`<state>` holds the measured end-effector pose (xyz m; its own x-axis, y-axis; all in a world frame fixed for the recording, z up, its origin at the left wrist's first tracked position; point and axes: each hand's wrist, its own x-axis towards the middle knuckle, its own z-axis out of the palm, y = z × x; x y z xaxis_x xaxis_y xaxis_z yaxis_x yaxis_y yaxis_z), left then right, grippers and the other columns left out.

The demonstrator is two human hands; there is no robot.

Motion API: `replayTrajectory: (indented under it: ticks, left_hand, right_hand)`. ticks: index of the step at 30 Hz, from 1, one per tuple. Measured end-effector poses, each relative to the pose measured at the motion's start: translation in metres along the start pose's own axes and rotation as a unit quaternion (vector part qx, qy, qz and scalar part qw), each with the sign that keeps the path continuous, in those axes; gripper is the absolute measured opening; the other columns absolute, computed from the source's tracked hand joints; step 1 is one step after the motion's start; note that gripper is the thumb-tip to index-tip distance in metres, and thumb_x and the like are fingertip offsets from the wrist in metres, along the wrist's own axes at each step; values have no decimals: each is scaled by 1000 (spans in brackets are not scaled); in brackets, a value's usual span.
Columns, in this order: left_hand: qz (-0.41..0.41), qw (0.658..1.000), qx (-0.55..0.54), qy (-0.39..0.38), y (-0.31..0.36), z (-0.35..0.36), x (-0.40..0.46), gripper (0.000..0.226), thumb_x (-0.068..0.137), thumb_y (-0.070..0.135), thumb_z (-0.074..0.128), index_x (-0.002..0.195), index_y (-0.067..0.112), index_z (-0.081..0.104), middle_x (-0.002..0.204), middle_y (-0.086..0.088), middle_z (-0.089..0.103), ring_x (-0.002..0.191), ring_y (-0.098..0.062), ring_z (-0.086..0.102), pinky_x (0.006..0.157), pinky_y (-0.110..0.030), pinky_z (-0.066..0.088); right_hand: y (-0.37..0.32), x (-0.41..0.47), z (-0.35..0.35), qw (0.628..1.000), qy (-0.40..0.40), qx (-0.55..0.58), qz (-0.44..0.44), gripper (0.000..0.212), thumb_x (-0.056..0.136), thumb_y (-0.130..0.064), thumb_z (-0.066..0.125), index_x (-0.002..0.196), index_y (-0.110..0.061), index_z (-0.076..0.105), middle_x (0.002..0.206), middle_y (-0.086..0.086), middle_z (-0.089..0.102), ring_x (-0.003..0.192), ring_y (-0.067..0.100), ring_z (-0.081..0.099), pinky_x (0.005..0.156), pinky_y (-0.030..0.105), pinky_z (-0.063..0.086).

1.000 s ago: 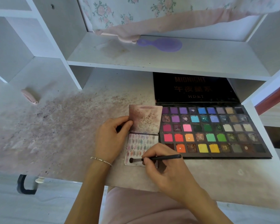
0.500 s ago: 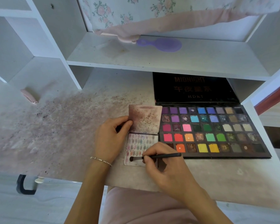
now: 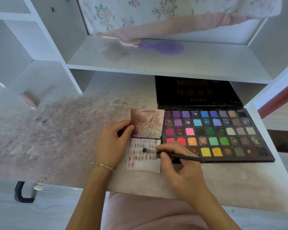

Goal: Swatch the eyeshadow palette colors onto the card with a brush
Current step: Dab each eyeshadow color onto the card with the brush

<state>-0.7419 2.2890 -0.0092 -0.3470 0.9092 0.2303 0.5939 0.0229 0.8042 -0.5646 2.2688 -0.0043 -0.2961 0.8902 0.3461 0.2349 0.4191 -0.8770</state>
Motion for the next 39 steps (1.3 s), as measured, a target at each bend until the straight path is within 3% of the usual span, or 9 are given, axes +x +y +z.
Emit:
replayTrajectory:
  ticks: [5, 9, 15, 27, 33, 39]
  left_hand:
    - [2, 1000, -1, 2, -2, 1, 0, 16, 83, 16, 62, 95, 20, 72, 79, 30, 56, 82, -9, 60, 74, -24, 46]
    - [2, 1000, -3, -2, -3, 1, 1, 17, 83, 16, 62, 96, 19, 71, 80, 28, 56, 83, -11, 60, 76, -29, 47]
    - [-1, 1000, 2, -8, -1, 1, 0, 16, 84, 17, 60, 96, 20, 71, 81, 22, 60, 83, -15, 61, 76, -34, 48]
    - [7, 1000, -1, -4, -2, 1, 0, 17, 84, 14, 60, 97, 17, 71, 82, 24, 59, 82, -13, 61, 78, -36, 49]
    - [3, 1000, 7, -3, -2, 1, -1, 17, 84, 16, 60, 98, 18, 71, 83, 21, 59, 81, -11, 59, 76, -33, 47]
    - [-1, 1000, 8, -10, -1, 0, -1, 18, 85, 16, 60, 98, 19, 71, 85, 18, 61, 84, -13, 60, 78, -33, 48]
  right_hand:
    - [8, 1, -25, 998, 50, -35, -9, 16, 83, -22, 47, 88, -26, 62, 85, -15, 61, 83, 1, 57, 70, 8, 42]
    - [15, 0, -46, 993, 103, -50, 1, 16, 83, -23, 43, 83, -34, 56, 86, -19, 59, 81, -3, 56, 71, 6, 42]
    - [23, -2, -67, 980, 170, -93, 50, 23, 84, -16, 45, 79, -38, 50, 71, -13, 57, 70, -6, 57, 55, 5, 44]
    - [24, 0, -65, 979, 128, -143, 65, 25, 81, -13, 44, 77, -37, 47, 74, -17, 55, 79, -10, 55, 60, 3, 41]
    - [24, 0, -65, 983, 109, -140, 57, 26, 81, -14, 44, 80, -40, 48, 80, -16, 56, 86, -3, 54, 67, 6, 42]
    - [23, 0, -64, 980, 145, -123, 59, 21, 80, -10, 45, 77, -30, 52, 76, -14, 56, 76, -8, 55, 61, 2, 40]
